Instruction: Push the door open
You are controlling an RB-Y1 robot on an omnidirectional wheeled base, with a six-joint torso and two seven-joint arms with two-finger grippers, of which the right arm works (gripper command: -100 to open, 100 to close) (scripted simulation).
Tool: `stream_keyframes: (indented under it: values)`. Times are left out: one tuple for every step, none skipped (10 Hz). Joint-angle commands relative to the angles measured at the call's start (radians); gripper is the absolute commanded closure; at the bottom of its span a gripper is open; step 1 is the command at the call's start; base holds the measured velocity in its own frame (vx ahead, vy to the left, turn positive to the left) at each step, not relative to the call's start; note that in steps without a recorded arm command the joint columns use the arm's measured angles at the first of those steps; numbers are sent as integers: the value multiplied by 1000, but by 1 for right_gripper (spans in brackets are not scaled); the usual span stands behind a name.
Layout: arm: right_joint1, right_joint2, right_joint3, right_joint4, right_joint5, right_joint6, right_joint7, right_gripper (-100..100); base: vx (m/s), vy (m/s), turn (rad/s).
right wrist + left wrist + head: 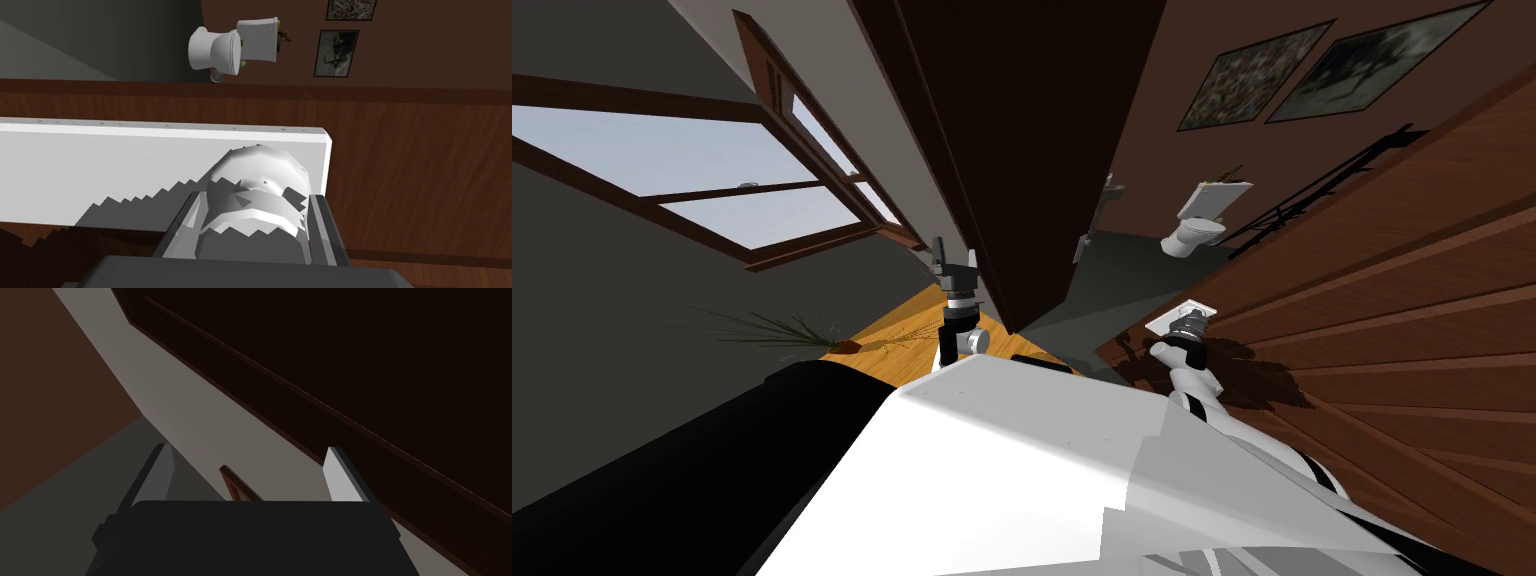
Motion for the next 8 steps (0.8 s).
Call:
stream_keyframes:
  values:
    - [-10, -15, -5, 30, 0, -20, -1, 100, 0, 0, 0]
    - [-13, -16, -30, 41, -7, -22, 14, 100, 51, -8, 24]
    - [-15, -17, -42, 46, -10, -24, 21, 100, 112, -7, 34]
    - [-16, -18, -54, 51, -13, -25, 29, 100, 108, 2, 9]
    - [-17, -18, -66, 57, -16, -26, 36, 100, 106, -16, -2]
    - [-18, -19, -78, 62, -19, -27, 43, 100, 106, -13, 17]
    - [-18, -19, -78, 63, -19, -27, 43, 100, 71, -15, 9]
    - [-18, -19, -78, 62, -19, -27, 43, 100, 27, -19, 3]
